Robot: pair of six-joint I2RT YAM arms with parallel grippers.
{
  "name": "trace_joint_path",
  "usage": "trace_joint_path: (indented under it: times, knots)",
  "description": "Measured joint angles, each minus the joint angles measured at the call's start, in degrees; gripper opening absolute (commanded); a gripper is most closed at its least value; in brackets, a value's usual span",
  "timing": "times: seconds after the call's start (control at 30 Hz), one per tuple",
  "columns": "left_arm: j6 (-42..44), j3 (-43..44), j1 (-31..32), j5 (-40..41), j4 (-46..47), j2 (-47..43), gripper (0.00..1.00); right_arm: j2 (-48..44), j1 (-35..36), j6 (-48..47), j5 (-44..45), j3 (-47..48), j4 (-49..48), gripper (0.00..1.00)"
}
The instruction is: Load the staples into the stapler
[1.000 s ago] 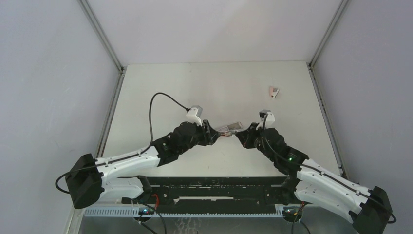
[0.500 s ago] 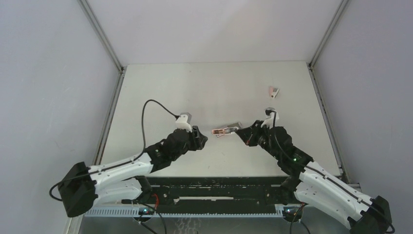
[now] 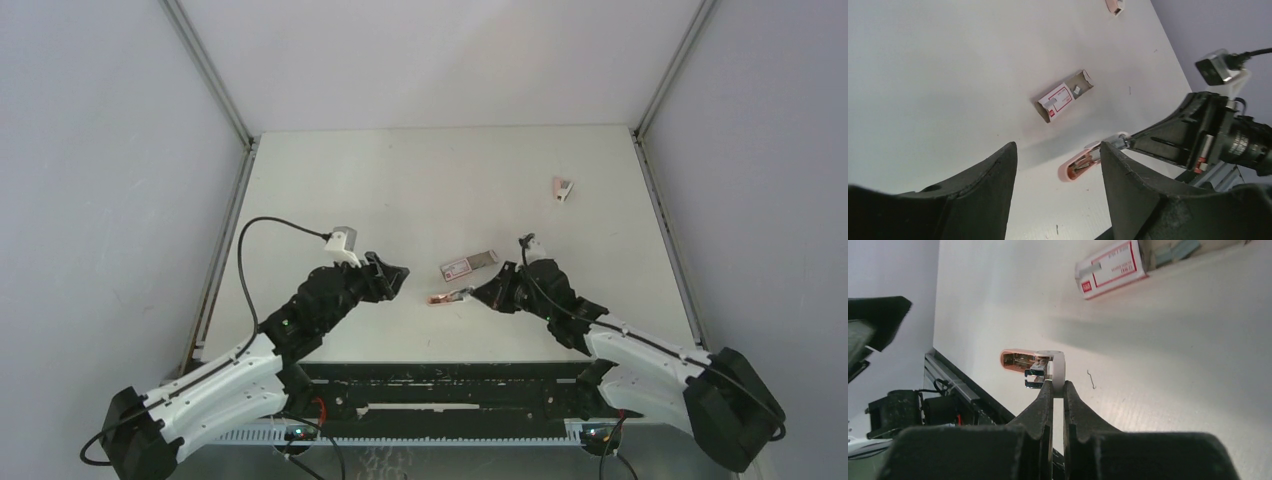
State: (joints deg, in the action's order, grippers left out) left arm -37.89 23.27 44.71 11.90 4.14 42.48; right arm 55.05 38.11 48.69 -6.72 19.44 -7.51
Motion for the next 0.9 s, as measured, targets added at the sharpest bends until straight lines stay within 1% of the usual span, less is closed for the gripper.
trace_joint_path:
  times: [0.23, 0.27, 0.37, 0.43, 0.47, 0.57, 0.7, 0.77, 0.83, 0.9]
  knots:
    - [0.1, 0.0, -0.2, -3.2, -0.5, 1.1, 0.66, 11.2, 0.0, 1.7, -4.4, -2.0, -7.5, 0.0]
    - [0.2, 0.0, -0.2, -3.4, -0.5, 1.4, 0.66, 12.2, 0.0, 1.7, -4.7, -2.1, -8.3, 0.03]
    - [0.4, 0.0, -0.2, -3.8, -0.5, 1.7, 0.67, 14.8, -0.3, 1.9, -5.8, -2.1, -10.3, 0.16]
    - [0.6, 0.0, -0.3, -3.9, -0.7, 1.7, 0.67, 15.7, -0.6, 1.9, -6.0, -2.1, -10.5, 0.23]
    - [0.6, 0.0, -0.3, -4.0, -0.8, 1.7, 0.67, 15.8, -0.9, 1.9, -6.0, -2.1, -10.5, 0.26]
    - [0.6, 0.0, -0.3, -4.2, -1.2, 1.7, 0.67, 15.5, -1.8, 1.7, -5.8, -2.2, -10.3, 0.39]
    - [1.0, 0.0, -0.3, -4.2, -2.0, 1.7, 0.67, 13.1, -3.4, 1.3, -5.2, -3.1, -9.1, 0.5]
    - [1.1, 0.0, -0.4, -4.2, -2.4, 1.7, 0.67, 10.8, -4.2, 1.1, -4.6, -3.9, -7.8, 0.53]
    - [1.4, 0.1, -0.4, -4.2, -3.0, 1.7, 0.67, 8.0, -5.0, 0.7, -3.8, -4.6, -5.9, 0.52]
    - [1.6, 0.1, -0.4, -4.2, -3.5, 1.7, 0.67, 5.6, -5.8, 0.1, -3.1, -5.0, -4.3, 0.46]
